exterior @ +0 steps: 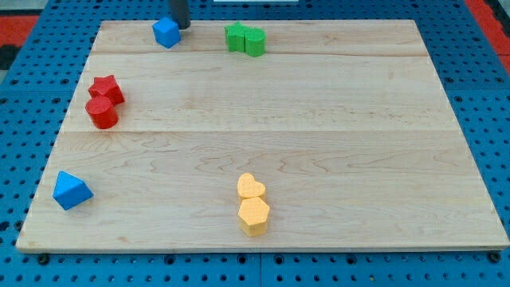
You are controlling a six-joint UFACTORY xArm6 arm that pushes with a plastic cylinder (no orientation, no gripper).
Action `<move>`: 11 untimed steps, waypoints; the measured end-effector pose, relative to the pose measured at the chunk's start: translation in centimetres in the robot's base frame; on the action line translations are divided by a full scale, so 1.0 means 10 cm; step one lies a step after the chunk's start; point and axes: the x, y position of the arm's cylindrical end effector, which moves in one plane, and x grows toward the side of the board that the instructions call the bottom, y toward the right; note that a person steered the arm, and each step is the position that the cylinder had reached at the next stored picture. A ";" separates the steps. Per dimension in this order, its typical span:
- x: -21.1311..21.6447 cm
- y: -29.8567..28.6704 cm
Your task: Push the blue triangle slightly towards the top of the board
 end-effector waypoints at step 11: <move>2.58 0.28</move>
